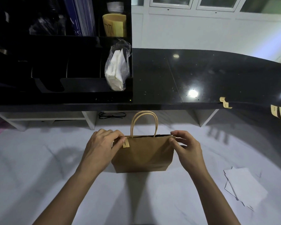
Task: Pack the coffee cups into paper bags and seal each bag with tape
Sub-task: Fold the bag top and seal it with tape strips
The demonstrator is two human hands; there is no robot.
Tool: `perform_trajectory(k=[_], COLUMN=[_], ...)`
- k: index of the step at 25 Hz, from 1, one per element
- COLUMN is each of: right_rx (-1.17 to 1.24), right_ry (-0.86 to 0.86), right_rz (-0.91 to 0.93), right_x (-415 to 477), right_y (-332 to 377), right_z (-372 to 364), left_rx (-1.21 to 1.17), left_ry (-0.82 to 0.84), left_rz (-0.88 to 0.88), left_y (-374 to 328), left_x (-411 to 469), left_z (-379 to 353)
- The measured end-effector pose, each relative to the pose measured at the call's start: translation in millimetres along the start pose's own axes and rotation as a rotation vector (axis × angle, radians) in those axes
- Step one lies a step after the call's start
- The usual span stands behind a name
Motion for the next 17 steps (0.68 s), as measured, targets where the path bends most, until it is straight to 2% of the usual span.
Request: perform_trajectory(k=[5,17], right_rx=[0.015,0.005], right_ry=[-0.01,0.018], right_rz=[-0.002,-0.012], right_x=[-0.6,-0.7], right_y=[-1.1,-1.9], right_z=[-0.8,-0.1], left_rx=[-0.084,-0.075], left_ry=[0.031,0.052], left_rz=[-0.03,0.055], left_y=[-2.3,-8.0], left_x=[-3.5,-5.4], left_z=[0.6,-5.9])
Point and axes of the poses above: each hand's wrist, its own x-axis towards the middle knuckle, its own z-axis out of the back of the hand, y = z × x, the point moved 4 cm from there along x, towards the middle knuckle, and after that the axes turned 4 degrees about z, right-handed, at the moved point
